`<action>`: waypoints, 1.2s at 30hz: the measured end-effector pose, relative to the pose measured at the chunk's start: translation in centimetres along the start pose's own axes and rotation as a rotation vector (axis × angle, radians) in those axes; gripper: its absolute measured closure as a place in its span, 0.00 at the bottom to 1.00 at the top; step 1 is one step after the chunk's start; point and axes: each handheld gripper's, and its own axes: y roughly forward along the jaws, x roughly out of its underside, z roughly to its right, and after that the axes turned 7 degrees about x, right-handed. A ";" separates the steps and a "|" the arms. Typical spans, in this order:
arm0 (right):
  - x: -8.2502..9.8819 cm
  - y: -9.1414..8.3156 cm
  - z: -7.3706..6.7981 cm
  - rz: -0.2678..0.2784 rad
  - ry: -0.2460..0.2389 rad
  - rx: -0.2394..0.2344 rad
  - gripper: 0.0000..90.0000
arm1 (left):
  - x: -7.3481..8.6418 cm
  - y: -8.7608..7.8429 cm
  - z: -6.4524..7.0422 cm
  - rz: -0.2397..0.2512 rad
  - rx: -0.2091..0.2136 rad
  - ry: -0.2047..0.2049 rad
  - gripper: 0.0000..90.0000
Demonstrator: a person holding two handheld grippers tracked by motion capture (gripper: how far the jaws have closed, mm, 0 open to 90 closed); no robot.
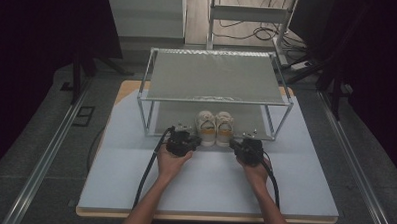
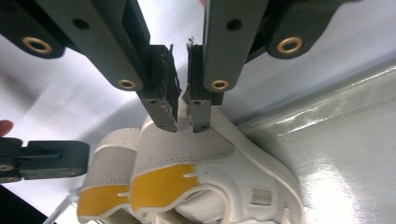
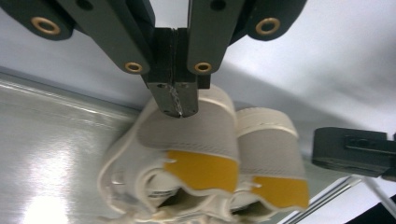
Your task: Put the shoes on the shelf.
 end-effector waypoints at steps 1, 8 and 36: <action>0.0 0.1 -0.1 0.001 -0.003 0.003 1.00 | 0.0 0.1 0.0 -0.003 0.000 -0.001 0.91; -0.1 0.1 0.0 0.005 -0.001 -0.005 1.00 | 0.0 0.7 0.2 -0.008 0.004 -0.005 0.91; -2.0 3.7 1.1 0.011 0.042 0.075 1.00 | -0.4 1.3 0.2 0.000 -0.005 -0.007 0.91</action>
